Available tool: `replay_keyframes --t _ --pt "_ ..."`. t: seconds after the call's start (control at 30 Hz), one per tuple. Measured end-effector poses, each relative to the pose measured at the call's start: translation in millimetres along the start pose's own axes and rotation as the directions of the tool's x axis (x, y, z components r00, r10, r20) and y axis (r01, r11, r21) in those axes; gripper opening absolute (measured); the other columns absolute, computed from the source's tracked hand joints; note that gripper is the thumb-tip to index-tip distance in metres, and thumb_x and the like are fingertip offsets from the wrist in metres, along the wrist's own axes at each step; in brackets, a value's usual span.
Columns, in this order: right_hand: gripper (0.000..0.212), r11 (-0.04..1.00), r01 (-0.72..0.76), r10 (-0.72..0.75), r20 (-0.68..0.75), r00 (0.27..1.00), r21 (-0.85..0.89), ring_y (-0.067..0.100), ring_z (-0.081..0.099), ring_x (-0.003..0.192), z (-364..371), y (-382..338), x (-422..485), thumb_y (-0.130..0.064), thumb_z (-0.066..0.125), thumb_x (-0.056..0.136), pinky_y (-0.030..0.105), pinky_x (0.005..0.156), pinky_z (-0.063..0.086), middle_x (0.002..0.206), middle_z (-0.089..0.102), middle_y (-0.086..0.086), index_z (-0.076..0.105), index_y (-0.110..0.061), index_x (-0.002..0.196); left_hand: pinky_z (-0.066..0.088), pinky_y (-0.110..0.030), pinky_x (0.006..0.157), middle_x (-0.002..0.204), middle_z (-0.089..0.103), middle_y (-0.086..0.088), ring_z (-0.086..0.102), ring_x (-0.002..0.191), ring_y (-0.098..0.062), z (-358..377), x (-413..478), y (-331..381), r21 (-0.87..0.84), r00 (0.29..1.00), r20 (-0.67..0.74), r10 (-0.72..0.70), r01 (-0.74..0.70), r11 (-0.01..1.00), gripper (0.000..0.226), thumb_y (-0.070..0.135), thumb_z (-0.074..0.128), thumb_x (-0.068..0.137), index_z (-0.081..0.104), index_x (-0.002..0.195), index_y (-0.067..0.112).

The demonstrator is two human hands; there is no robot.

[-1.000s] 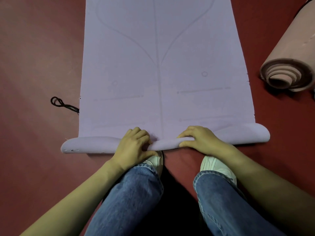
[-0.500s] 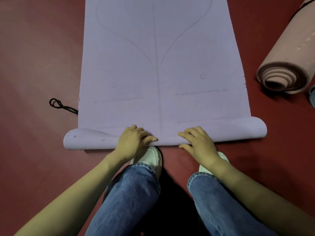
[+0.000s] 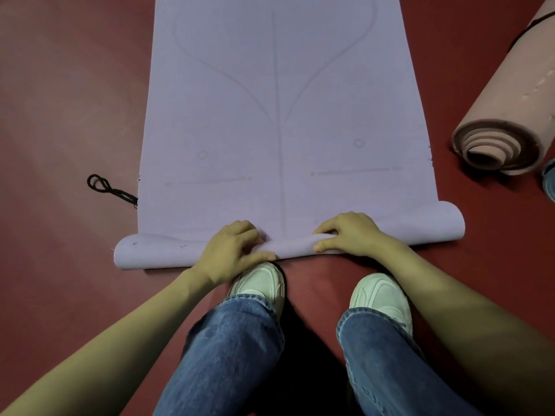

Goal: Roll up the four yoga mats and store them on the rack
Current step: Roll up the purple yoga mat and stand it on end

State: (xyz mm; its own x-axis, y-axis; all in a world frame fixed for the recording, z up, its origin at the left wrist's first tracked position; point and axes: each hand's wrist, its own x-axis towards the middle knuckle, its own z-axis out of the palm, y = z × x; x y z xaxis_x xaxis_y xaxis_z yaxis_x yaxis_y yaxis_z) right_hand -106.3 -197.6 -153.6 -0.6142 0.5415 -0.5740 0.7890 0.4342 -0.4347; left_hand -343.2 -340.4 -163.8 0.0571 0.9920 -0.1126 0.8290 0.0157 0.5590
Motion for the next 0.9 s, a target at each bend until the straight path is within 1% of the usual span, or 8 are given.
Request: replay_keyframes --t 0.2,0.27,0.33,0.43,0.57,0.7,0.83,0.9 --pt "0.036 0.993 0.019 -0.016 -0.031 0.999 0.118 0.007 0.056 0.093 -0.7 0.9 -5.7 -0.055 0.072 0.071 0.024 0.079 0.035 0.094 0.061 -0.019 0.060 -0.036 0.099 0.027 -0.029 0.075 0.089 0.064 0.007 0.052 0.085 -0.019 8.4 -2.0 0.7 0.037 0.989 0.009 -0.145 0.144 0.989 0.082 0.085 0.021 0.074 0.071 0.085 0.021" --pt "0.033 0.992 0.126 -0.127 -0.293 0.948 -0.021 0.011 0.056 0.095 23.6 4.0 -18.8 -0.056 0.060 0.079 0.026 0.079 0.037 0.097 0.062 -0.015 0.062 -0.032 0.101 0.027 -0.029 0.074 0.087 0.064 0.007 0.053 0.083 -0.020 10.0 0.1 -4.4 0.037 0.995 -0.015 -0.097 0.097 0.995 0.079 0.083 0.022 0.076 0.069 0.082 0.020" --pt "0.039 0.976 0.142 -0.210 -0.547 0.810 -0.164 0.020 0.057 0.097 55.7 3.4 -31.2 -0.050 0.050 0.083 0.031 0.086 0.038 0.104 0.065 -0.003 0.066 -0.023 0.106 0.030 -0.030 0.072 0.082 0.064 0.006 0.056 0.080 -0.022 10.3 3.7 -10.8 0.065 0.999 -0.035 -0.030 0.032 0.997 0.075 0.080 0.022 0.080 0.068 0.078 0.020" --pt "0.045 0.978 0.104 -0.198 -0.648 0.736 -0.181 0.026 0.045 0.107 80.3 5.3 -35.0 -0.043 0.057 0.082 0.038 0.096 0.032 0.120 0.052 0.010 0.057 -0.020 0.120 0.024 -0.027 0.074 0.087 0.065 0.007 0.056 0.089 -0.016 6.6 15.4 -18.3 0.070 0.998 0.059 -0.034 0.030 0.997 0.082 0.086 0.018 0.074 0.069 0.087 0.023" --pt "0.049 0.982 0.171 -0.084 -0.618 0.782 0.084 0.016 0.044 0.099 61.7 14.6 -28.4 -0.033 0.083 0.065 0.031 0.086 0.041 0.110 0.051 -0.001 0.064 -0.022 0.109 0.030 -0.021 0.067 0.073 0.059 0.013 0.051 0.070 -0.004 3.6 26.2 -21.4 -0.133 0.992 0.061 -0.113 0.120 0.984 0.065 0.077 0.047 0.065 0.060 0.087 0.018" --pt "0.040 0.974 0.185 -0.106 -0.460 0.882 0.131 0.013 0.050 0.095 27.1 17.8 -12.4 -0.046 0.074 0.071 0.016 0.081 0.032 0.098 0.062 -0.002 0.072 -0.019 0.100 0.035 -0.019 0.062 0.070 0.055 0.015 0.046 0.069 -0.005 0.6 33.4 -22.5 -0.191 0.994 0.027 -0.102 0.106 0.976 0.054 0.071 0.055 0.065 0.060 0.077 0.018" --pt "0.031 0.970 0.097 -0.040 -0.246 0.968 0.221 0.015 0.056 0.100 0.0 18.3 5.0 -0.038 0.077 0.074 0.023 0.085 0.038 0.101 0.065 -0.001 0.071 -0.019 0.099 0.036 -0.027 0.067 0.076 0.062 0.003 0.048 0.075 -0.013 5.0 24.2 -12.5 -0.016 0.975 -0.221 0.006 -0.010 1.000 0.035 0.051 0.057 0.081 0.066 0.076 0.018" --pt "0.030 0.960 0.064 -0.021 -0.161 0.987 0.271 0.014 0.058 0.101 -10.7 17.1 12.7 -0.036 0.078 0.074 0.028 0.090 0.041 0.102 0.066 -0.003 0.071 -0.021 0.099 0.033 -0.030 0.070 0.076 0.061 0.003 0.050 0.077 -0.019 15.6 12.9 1.0 0.093 0.945 -0.325 -0.037 0.070 0.993 0.032 0.047 0.054 0.084 0.068 0.078 0.018"
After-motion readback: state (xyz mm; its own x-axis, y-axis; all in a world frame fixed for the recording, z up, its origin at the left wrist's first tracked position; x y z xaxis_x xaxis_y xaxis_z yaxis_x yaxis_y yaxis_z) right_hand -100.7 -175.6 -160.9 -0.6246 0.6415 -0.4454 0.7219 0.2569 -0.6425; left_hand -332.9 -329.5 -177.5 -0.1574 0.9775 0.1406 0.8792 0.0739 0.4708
